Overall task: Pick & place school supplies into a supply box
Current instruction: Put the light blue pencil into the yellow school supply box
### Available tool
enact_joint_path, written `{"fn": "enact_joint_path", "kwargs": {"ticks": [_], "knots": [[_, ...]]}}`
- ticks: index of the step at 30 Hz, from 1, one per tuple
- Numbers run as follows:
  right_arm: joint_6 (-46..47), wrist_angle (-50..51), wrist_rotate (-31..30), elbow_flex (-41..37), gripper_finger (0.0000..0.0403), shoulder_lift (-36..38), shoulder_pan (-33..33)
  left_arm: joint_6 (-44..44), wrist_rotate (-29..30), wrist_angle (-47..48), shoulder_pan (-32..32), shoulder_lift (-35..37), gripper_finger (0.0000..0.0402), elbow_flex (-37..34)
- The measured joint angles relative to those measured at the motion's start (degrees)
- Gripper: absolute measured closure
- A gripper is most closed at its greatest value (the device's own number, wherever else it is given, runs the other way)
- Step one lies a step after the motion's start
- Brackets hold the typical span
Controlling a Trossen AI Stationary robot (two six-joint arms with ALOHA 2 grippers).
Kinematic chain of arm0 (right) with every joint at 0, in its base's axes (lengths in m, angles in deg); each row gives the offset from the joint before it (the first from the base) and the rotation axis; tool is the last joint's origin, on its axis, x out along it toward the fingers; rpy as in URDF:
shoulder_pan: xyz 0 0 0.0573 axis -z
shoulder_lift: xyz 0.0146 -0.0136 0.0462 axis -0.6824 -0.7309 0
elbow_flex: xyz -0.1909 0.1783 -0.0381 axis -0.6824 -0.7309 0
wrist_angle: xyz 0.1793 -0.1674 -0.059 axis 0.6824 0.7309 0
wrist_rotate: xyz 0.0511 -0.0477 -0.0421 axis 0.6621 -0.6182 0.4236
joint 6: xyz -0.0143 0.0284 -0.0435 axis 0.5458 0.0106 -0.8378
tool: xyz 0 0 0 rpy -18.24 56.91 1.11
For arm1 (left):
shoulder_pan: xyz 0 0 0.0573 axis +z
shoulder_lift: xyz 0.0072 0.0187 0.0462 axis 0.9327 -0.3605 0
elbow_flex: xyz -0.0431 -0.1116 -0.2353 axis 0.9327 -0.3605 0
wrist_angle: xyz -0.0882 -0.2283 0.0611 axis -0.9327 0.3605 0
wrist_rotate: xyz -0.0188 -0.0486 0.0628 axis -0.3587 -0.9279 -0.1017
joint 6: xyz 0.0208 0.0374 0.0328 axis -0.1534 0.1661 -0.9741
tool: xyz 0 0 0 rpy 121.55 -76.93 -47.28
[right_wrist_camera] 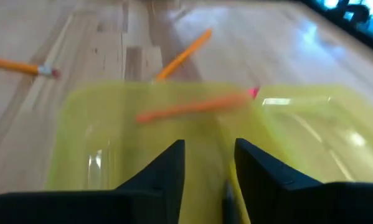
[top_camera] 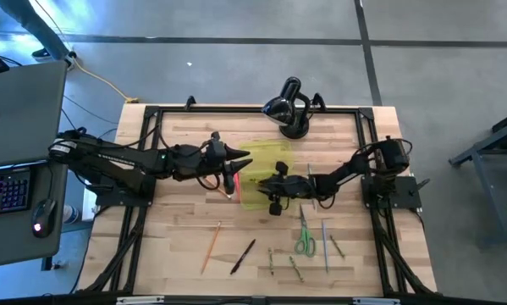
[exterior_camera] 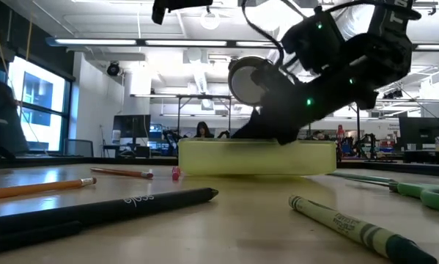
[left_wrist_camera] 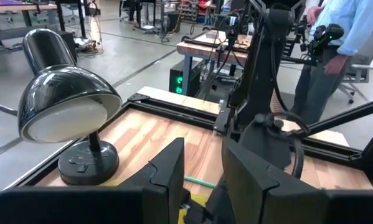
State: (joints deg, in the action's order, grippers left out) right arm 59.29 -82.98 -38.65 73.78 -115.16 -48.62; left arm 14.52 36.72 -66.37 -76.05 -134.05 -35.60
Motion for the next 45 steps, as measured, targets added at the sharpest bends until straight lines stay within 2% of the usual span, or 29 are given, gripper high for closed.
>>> {"fn": "enact_joint_path", "kwargs": {"ticks": [5,8,10,13,17,20,22,25,28,31,33,39,45], "knots": [[-1.86,0.32,-0.08,0.0,0.0273,6.64,-0.87,1.29,-4.59,5.38,0.02,0.02,0.0261,0.07],[-1.99,2.1,-0.29,0.02,0.0274,12.37,-1.95,4.43,-4.69,11.42,0.0,0.02,0.0261,0.07],[-2.48,6.3,-0.71,0.07,0.0274,16.53,-2.99,8.72,-4.68,15.22,0.0,0.02,0.0261,0.07],[-3.16,18.44,-1.45,0.1,0.0272,22.54,-4.88,11.67,-3.99,18.35,0.02,0.02,0.0261,0.04],[3.64,36.64,-8.5,0.09,0.0273,28.07,-8.56,11.82,-3.9,18.63,0.02,0.02,0.0261,0.04],[8.41,49.11,-16.4,0.03,0.0274,30.2,-12.28,11.82,-3.79,18.63,0.02,0.02,0.0261,0.04],[14.82,55.12,-21.84,-0.02,0.0274,30.68,-14.59,11.84,-3.77,18.63,0.02,0.02,0.0261,0.04],[29.18,61.15,-25.56,-0.04,0.0274,30.86,-17.37,12.62,-3.73,18.63,0.02,0.02,0.0261,0.04],[44.32,62.68,-30.85,-1.77,0.0274,30.69,-20.09,13.29,-3.73,18.63,0.02,0.02,0.0261,0.04],[54.68,61.71,-38.55,-5.09,0.0274,30.69,-22.15,13.24,-3.73,18.63,0.02,0.0,0.0261,0.04],[60.01,59.69,-41.37,-7.67,0.0274,30.69,-22.5,13.24,-3.73,18.63,0.02,0.0,0.0261,0.04],[64.1,51.71,-38.99,-15.06,0.0274,30.65,-19.58,13.22,-3.79,18.63,0.02,0.0,0.0261,0.04],[63.81,49.07,-36.86,-16.74,0.0274,30.65,-14.98,13.22,-3.82,18.63,0.02,0.0,0.0261,0.04]]}}
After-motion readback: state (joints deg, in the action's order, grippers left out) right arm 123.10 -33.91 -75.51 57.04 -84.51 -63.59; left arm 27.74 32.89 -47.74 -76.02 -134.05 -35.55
